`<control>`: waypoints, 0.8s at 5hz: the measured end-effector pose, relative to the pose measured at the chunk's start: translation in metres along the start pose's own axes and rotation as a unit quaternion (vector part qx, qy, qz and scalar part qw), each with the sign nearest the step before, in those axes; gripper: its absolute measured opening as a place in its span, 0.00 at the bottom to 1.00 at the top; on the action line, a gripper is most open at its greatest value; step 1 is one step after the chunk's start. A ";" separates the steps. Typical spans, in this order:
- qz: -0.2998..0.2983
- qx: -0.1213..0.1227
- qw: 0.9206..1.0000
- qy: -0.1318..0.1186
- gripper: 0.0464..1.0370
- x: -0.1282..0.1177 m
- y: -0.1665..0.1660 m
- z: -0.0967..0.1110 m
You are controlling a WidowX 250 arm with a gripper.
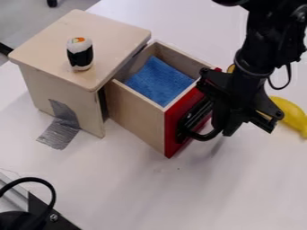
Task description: Open and close the drawer
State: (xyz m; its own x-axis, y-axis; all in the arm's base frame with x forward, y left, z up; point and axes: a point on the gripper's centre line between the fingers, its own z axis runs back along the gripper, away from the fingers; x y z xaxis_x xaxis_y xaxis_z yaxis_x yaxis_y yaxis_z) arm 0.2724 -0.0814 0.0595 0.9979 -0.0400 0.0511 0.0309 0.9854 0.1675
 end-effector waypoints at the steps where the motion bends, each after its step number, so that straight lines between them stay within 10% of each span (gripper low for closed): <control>1: 0.026 -0.022 0.999 0.016 0.06 -0.005 -0.006 0.000; 4: 0.073 -0.056 0.994 0.067 0.06 -0.012 -0.024 -0.006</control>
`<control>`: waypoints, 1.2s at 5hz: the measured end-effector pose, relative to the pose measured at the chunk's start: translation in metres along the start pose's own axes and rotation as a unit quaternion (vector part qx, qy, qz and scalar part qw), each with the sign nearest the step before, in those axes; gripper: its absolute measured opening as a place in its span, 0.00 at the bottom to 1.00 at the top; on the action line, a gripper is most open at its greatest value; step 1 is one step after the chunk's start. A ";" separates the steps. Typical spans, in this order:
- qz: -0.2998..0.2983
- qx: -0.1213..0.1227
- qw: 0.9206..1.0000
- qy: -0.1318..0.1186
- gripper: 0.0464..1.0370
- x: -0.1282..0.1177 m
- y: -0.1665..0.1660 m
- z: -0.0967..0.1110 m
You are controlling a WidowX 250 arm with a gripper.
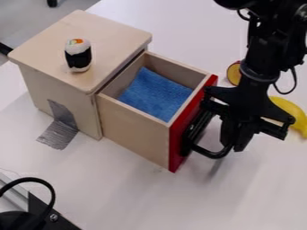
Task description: Open and close the drawer
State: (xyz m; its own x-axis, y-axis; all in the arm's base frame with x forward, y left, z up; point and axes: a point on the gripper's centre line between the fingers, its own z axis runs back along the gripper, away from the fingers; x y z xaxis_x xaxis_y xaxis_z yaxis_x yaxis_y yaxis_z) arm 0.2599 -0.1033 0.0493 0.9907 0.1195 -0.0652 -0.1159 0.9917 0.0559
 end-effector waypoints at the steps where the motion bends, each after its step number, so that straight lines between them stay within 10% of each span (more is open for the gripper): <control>1: 0.001 0.012 1.000 -0.002 0.06 -0.001 0.008 0.000; 6: 0.091 0.049 0.995 -0.003 0.06 0.007 0.093 0.031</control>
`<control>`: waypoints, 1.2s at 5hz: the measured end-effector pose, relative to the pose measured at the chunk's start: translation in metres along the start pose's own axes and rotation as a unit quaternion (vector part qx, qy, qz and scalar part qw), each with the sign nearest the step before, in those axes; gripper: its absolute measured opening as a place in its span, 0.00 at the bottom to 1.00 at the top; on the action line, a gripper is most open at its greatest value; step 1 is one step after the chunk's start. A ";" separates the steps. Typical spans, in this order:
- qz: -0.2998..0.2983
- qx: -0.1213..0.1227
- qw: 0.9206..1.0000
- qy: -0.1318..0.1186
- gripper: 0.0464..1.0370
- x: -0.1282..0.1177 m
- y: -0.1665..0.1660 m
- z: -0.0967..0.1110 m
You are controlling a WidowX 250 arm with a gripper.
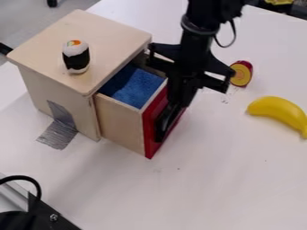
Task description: Open and close the drawer
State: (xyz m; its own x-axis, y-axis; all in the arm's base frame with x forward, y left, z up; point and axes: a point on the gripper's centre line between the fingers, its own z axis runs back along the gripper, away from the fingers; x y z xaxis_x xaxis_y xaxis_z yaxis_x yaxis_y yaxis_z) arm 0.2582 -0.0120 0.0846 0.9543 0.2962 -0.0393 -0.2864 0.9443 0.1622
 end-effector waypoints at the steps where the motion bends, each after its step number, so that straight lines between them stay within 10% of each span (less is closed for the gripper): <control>1: 0.021 -0.023 0.998 0.056 0.06 0.007 0.014 0.004; 4: -0.025 -0.020 0.995 0.093 0.06 -0.002 -0.010 -0.001; 5: -0.020 -0.058 0.998 -0.011 0.06 -0.004 -0.021 -0.004; 6: -0.013 -0.026 0.994 -0.108 0.06 -0.003 -0.027 -0.004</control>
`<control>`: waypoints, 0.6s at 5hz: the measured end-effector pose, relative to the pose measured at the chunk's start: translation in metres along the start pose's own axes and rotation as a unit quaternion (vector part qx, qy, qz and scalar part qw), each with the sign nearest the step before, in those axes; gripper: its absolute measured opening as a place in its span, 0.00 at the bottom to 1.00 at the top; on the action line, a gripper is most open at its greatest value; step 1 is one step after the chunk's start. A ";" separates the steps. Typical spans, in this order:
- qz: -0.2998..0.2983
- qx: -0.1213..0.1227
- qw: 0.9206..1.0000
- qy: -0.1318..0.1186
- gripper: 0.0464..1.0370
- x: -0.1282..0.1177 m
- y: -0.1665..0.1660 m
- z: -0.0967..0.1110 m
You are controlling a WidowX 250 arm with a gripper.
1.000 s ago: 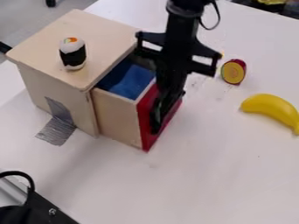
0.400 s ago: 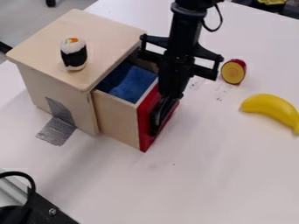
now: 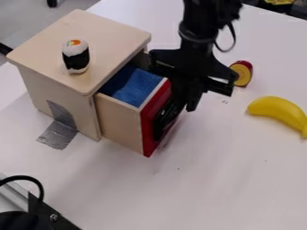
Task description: Open and close the drawer
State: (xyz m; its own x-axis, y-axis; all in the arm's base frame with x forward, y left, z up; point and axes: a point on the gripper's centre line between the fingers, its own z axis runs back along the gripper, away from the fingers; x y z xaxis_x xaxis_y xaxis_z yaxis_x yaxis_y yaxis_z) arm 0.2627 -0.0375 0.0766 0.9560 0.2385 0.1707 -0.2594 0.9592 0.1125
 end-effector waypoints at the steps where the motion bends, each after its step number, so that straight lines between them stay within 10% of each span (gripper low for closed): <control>1: 0.011 0.007 0.999 -0.052 0.06 0.006 0.002 -0.005; 3: 0.037 -0.019 0.998 -0.036 0.06 0.004 0.003 -0.036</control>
State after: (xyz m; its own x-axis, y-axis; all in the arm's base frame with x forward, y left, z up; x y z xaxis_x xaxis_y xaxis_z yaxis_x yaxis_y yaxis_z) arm 0.2712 -0.0284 0.0420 0.9216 0.2995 0.2469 -0.3230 0.9445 0.0599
